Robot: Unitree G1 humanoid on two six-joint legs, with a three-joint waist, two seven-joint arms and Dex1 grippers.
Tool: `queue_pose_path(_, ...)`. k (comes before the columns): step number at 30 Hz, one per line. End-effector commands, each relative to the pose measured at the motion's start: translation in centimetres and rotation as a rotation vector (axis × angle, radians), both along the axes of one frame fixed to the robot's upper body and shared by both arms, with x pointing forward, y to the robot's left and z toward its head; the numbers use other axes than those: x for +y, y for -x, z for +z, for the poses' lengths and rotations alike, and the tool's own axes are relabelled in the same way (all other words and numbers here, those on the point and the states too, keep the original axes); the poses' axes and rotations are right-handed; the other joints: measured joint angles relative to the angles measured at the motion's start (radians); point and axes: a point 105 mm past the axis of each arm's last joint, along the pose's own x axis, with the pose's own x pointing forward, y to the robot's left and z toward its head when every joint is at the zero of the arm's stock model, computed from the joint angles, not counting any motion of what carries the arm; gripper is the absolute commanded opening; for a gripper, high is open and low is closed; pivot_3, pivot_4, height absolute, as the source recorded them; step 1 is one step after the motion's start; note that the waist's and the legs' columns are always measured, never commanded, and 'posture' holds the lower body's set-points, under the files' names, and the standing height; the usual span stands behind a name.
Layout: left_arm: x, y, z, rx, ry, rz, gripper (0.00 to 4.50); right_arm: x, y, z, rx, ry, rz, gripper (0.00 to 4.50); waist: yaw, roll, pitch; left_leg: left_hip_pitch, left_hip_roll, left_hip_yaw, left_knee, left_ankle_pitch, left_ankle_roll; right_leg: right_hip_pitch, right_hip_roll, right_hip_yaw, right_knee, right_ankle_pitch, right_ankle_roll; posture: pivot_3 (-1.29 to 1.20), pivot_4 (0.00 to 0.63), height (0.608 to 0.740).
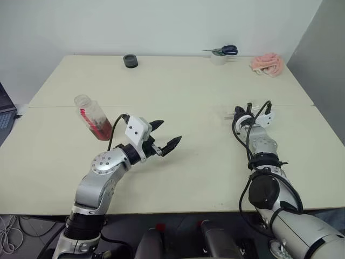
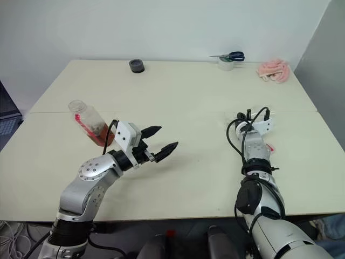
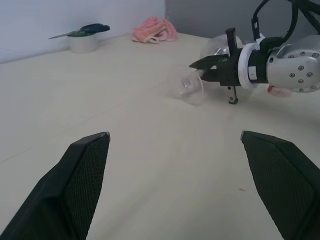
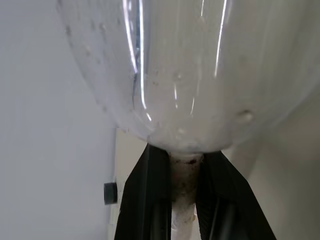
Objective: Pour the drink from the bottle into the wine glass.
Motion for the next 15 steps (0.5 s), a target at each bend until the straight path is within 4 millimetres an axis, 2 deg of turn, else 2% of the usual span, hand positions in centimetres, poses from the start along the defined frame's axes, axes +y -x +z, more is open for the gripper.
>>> queue_pose_path(1, 1.1, 0.8, 1.3, -0.058, 0.005, 0.032, 4.5, 3.0, 0.5, 7.6, -0.295, 0.441, 0.089, 0.29, 0.0, 0.001, 0.0, -0.002, 0.0, 0.0, 0.0, 0.0, 0.0, -0.003, 0.0, 0.0, 0.001, 0.0, 0.0, 0.0, 0.15, 0.74)
queue_pose_path(3, 1.9, 1.2, 1.1, -0.047, 0.01, 0.056, 4.5, 6.4, 1.8, 10.0, -0.452, 0.703, 0.164, 0.29, -0.003, 0.002, 0.001, -0.005, 0.0, 0.0, -0.001, 0.0, 0.0, -0.008, 0.0, 0.001, 0.002, 0.0, -0.001, 0.0, 0.15, 0.74)
queue_pose_path(4, 2.3, 1.5, 0.8, -0.038, 0.012, 0.071, 4.5, 8.2, 2.5, 10.5, -0.52, 0.811, 0.192, 0.29, -0.005, 0.002, 0.001, -0.005, 0.0, 0.001, -0.002, 0.0, 0.0, -0.008, 0.0, 0.001, 0.002, 0.001, -0.002, 0.0, 0.15, 0.74)
queue_pose_path(6, 2.8, 1.8, 0.5, -0.025, 0.008, 0.091, 4.5, 10.1, 3.5, 10.6, -0.595, 0.929, 0.218, 0.29, -0.005, 0.002, 0.001, -0.003, 0.001, 0.001, -0.005, 0.0, 0.0, -0.008, 0.0, 0.001, 0.002, 0.001, -0.002, 0.0, 0.15, 0.74)
queue_pose_path(10, 4.5, 3.2, 0.1, 0.011, 0.006, 0.133, 4.5, 15.0, 5.5, 8.1, -0.755, 1.166, 0.289, 0.29, -0.001, 0.0, 0.0, -0.002, 0.002, 0.0, -0.009, 0.0, 0.0, -0.008, 0.0, 0.0, 0.001, 0.0, -0.003, 0.0, 0.15, 0.74)
queue_pose_path(12, 5.3, 4.1, 0.3, 0.023, 0.002, 0.148, 4.5, 16.5, 6.3, 6.4, -0.803, 1.218, 0.326, 0.29, 0.0, 0.0, 0.0, -0.002, 0.002, 0.001, -0.009, 0.0, 0.0, -0.008, 0.0, 0.0, 0.001, 0.0, -0.004, 0.0, 0.15, 0.74)
queue_pose_path(15, 6.3, 5.2, 0.9, 0.028, 0.017, 0.169, 4.5, 17.5, 7.2, 4.3, -0.847, 1.243, 0.377, 0.29, 0.008, 0.0, 0.0, -0.003, 0.0, 0.001, -0.009, 0.0, -0.001, -0.008, -0.003, 0.0, 0.001, 0.001, -0.006, 0.0, 0.15, 0.74)
